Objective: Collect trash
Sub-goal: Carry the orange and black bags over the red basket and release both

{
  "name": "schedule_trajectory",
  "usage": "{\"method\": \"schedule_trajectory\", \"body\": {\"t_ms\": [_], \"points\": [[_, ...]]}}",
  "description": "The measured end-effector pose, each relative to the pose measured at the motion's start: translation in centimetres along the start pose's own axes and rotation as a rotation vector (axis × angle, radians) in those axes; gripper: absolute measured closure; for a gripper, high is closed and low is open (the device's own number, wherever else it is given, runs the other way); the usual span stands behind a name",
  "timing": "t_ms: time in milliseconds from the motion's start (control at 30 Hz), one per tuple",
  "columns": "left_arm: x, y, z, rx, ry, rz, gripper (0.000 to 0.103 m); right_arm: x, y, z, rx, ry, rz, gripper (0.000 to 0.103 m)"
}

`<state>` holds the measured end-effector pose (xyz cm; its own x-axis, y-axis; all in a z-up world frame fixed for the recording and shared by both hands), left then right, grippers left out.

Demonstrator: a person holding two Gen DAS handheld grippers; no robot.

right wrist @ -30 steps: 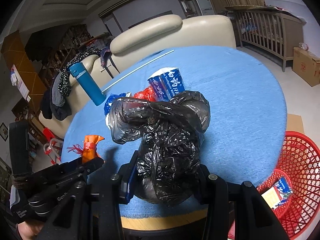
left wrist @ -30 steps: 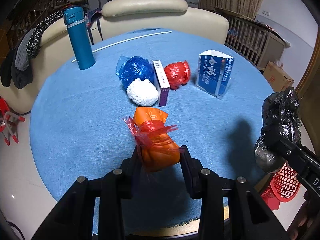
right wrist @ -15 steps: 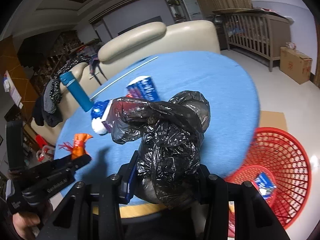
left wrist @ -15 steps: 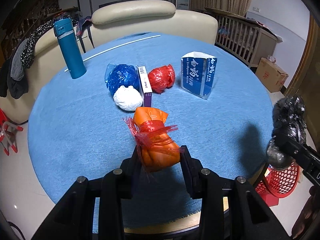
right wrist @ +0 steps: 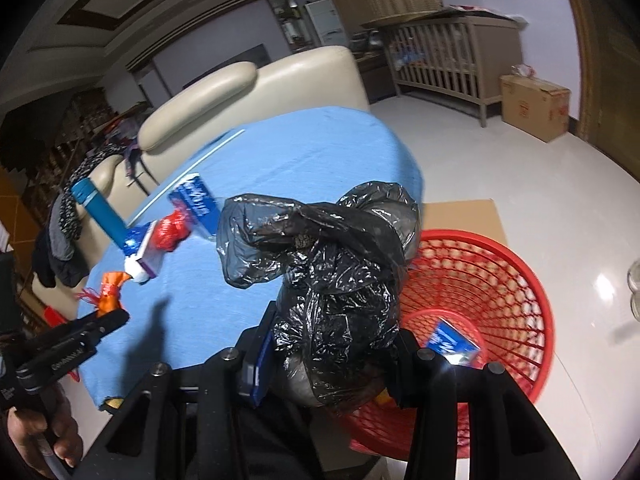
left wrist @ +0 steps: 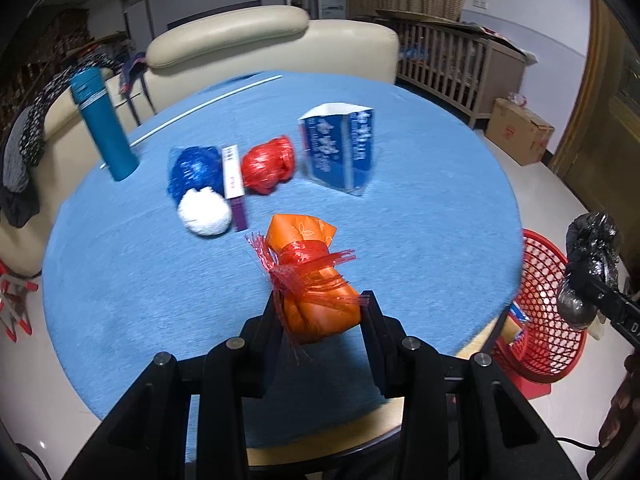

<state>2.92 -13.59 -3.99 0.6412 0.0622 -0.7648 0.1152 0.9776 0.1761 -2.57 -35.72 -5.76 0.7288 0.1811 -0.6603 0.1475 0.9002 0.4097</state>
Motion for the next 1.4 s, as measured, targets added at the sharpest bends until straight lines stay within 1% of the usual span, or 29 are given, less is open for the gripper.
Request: {"method": "schedule_trajectory", "body": {"t_ms": [267, 500, 633, 833, 1000, 1067, 1167, 1267, 1300, 1333, 1400], "points": [[-0.8, -3.4, 0.3, 0.075, -0.014, -0.025, 0.064, -1.9, -3.3, -0.8, 0.044, -0.019, -0.046, 0.056], [-1.3, -5.7, 1.0, 0.122, -0.023, -0.048, 0.064, -2.9, -4.3, -0.6, 0.054, -0.044, -0.065, 0.056], [-1.9, -7.3, 1.7, 0.152, -0.045, -0.07, 0.064, -3.3, -4.9, -0.5, 0.053, -0.052, -0.078, 0.056], [-2.7, -9.9, 1.9, 0.206, -0.066, -0.105, 0.064, -3.4, -6.2, -0.7, 0.064, -0.046, -0.1, 0.055], [-2.7, -11.4, 1.7, 0.239, -0.064, -0.118, 0.064, -3.0, -7.9, -1.4, 0.093, -0.019, -0.123, 0.055], [-2.7, -11.8, 1.7, 0.245, -0.064, -0.122, 0.064, -2.6, -8.6, -1.7, 0.109, 0.006, -0.127, 0.055], [-2.6, -12.5, 1.7, 0.257, -0.064, -0.13, 0.064, -2.2, -9.3, -2.1, 0.124, 0.023, -0.139, 0.053], [-2.6, -13.3, 1.6, 0.274, -0.065, -0.139, 0.064, -1.1, -9.7, -2.8, 0.138, 0.074, -0.132, 0.05], [-2.7, -13.6, 1.6, 0.279, -0.067, -0.14, 0.064, -1.0, -9.8, -2.9, 0.139, 0.081, -0.133, 0.045], [-2.7, -13.8, 1.5, 0.284, -0.067, -0.142, 0.064, -0.8, -9.9, -3.1, 0.143, 0.088, -0.129, 0.039], [-2.7, -14.1, 1.5, 0.289, -0.066, -0.147, 0.064, -0.9, -9.9, -3.2, 0.154, 0.08, -0.118, 0.035]]}}
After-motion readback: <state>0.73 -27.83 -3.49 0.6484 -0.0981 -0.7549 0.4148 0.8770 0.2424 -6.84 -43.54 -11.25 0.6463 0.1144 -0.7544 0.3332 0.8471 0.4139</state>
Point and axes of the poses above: each gripper's, at about its wrist camera, not at the fingertips, and x roughly the way its jaws point, y to its left, z to its top, the point moved 4 cm from there along x, roughly the way its jaws point, and after that the axes turned 11 degrees about z, right-handed, at the moved point
